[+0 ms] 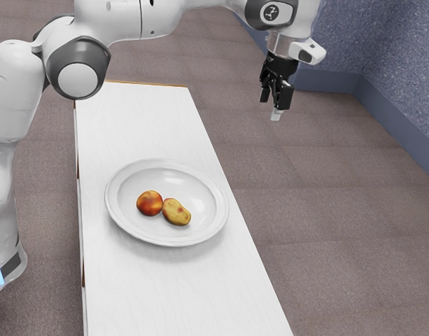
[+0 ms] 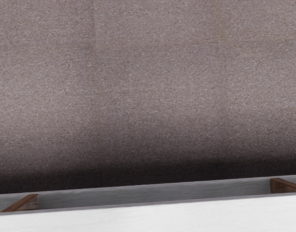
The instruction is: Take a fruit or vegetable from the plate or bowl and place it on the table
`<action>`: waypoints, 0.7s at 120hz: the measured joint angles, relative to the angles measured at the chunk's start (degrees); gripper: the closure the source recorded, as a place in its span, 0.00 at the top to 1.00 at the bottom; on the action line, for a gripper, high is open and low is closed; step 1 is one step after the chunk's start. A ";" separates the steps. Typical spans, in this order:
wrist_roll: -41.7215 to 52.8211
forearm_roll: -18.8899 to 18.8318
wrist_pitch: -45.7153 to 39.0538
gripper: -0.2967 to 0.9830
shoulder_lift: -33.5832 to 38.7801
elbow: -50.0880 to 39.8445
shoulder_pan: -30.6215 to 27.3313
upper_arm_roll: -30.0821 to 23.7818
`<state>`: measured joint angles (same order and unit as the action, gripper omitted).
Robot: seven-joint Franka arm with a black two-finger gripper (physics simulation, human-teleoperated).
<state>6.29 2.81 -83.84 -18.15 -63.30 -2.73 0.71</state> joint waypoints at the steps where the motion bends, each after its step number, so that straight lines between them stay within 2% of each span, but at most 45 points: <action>1: 0.00 0.00 0.00 0.77 0.00 0.00 0.00 0.00; 39: 0.10 0.80 -0.02 0.77 0.03 0.01 -0.25 0.87; 64: 0.04 1.62 1.07 0.77 2.86 -0.14 -0.46 2.72; 84: 1.25 2.12 2.34 0.77 8.72 -9.07 -0.43 2.83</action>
<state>7.54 4.93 -81.50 -9.42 -72.37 -3.16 3.55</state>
